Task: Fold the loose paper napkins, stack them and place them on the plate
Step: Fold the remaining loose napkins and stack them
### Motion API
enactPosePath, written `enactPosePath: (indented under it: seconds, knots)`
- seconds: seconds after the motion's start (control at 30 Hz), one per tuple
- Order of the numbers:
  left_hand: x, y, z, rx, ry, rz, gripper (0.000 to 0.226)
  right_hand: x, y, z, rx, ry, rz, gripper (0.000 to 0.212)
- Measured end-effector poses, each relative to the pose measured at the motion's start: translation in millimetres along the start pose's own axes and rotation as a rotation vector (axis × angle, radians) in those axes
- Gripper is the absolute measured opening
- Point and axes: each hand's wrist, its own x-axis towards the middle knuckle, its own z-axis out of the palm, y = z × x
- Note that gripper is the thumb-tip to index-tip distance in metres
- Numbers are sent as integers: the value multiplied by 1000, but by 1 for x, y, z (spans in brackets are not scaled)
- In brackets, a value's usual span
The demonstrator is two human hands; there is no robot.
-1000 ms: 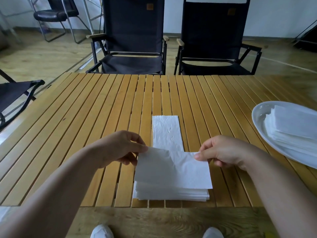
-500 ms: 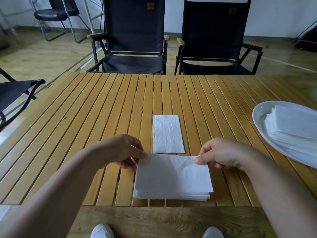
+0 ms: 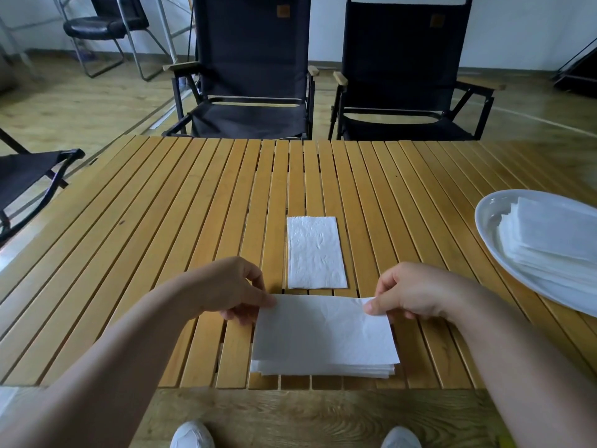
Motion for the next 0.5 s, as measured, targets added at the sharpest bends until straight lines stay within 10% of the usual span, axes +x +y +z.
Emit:
enactPosePath:
  seconds: [0.23,0.37,0.5]
  knots:
    - [5,0,1,90,132,-26,34,2,2,-2,-30,29,38,41]
    - [14,-5,1,165,515,126,26,10,0,4,12,323,-37,36]
    - [21,1,12,218,535,298,36,17,-9,15,73,463,-181,17]
